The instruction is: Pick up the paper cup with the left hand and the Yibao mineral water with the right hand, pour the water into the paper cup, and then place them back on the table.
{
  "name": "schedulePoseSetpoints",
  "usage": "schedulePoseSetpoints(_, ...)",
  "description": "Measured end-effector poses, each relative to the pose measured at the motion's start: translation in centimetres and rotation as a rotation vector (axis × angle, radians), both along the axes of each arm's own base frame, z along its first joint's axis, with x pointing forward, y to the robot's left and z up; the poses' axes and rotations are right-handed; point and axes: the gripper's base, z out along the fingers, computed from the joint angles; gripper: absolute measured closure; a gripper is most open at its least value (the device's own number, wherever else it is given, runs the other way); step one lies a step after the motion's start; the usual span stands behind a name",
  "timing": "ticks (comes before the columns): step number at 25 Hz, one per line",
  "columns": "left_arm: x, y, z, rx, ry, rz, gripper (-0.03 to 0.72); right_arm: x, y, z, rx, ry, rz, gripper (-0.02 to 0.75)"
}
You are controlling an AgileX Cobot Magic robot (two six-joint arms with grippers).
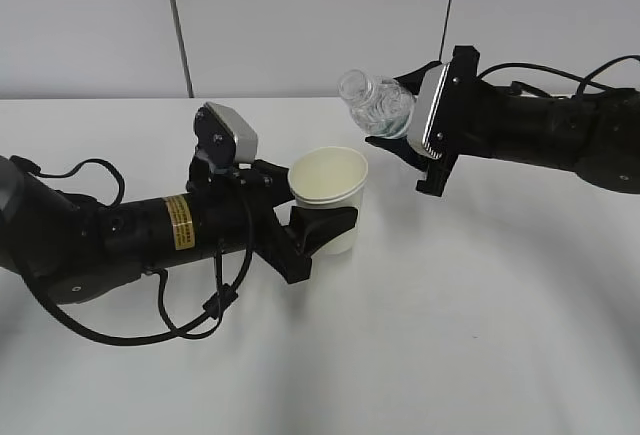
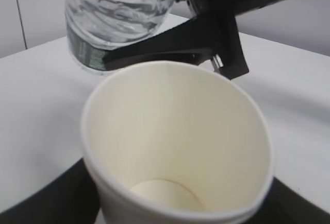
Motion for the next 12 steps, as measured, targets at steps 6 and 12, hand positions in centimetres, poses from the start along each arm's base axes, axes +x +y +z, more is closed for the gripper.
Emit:
schedulePoseSetpoints(6, -0.02, -0.03, -0.01, 0.002, 0.001, -0.001, 0.246, 0.00, 0.00, 0.00, -0.052, -0.046, 0.018, 0.236)
schedulePoseSetpoints(12, -0.02, -0.03, -0.03, 0.003, 0.001, 0.000, 0.246, 0.01, -0.01, 0.01, -0.077, -0.070, 0.026, 0.236)
